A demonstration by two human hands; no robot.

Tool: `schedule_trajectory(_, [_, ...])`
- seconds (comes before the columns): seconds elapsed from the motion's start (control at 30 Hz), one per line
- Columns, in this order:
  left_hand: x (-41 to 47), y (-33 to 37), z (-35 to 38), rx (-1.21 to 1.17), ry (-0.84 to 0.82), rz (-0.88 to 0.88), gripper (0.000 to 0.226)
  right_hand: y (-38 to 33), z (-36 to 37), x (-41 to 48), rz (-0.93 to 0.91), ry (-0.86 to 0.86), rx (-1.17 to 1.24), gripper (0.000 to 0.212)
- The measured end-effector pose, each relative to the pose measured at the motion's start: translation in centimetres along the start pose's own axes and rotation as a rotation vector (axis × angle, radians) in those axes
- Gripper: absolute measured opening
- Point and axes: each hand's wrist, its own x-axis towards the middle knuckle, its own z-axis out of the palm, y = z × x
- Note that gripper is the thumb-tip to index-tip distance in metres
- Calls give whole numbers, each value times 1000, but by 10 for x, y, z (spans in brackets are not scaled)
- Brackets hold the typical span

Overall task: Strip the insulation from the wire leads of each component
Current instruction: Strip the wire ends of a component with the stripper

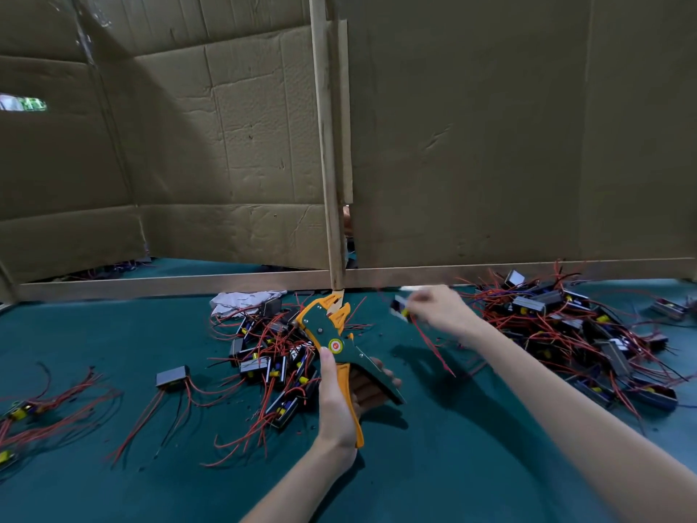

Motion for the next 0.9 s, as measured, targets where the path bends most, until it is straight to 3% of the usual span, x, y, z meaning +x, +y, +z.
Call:
schedule_trajectory(0.07, [0, 0, 0, -1, 7, 5, 86, 25, 1, -17, 23, -135, -201, 15])
schedule_trajectory(0.13, [0, 1, 1, -2, 8, 2, 86, 44, 5, -28, 37, -156, -285, 17])
schedule_trajectory(0.23, [-2, 1, 3, -9, 5, -4, 86, 53, 7, -35, 18, -120, -271, 25])
schedule_trajectory(0.33, [-2, 2, 3, -14, 0, 3, 85, 47, 14, -33, -117, -85, -217, 41])
schedule_trajectory(0.5, [-2, 4, 3, -24, 3, -11, 85, 35, 34, -31, -164, -121, -106, 20])
schedule_trajectory(0.7, [2, 3, -1, -49, -53, -49, 83, 38, 43, -34, -286, -111, -379, 18])
schedule_trajectory(0.8, [4, 6, -6, -76, -110, -96, 84, 34, 35, -40, -232, -32, -42, 10])
schedule_trajectory(0.9, [6, 9, -14, -116, -227, -159, 87, 32, 18, -51, -120, -58, 305, 17])
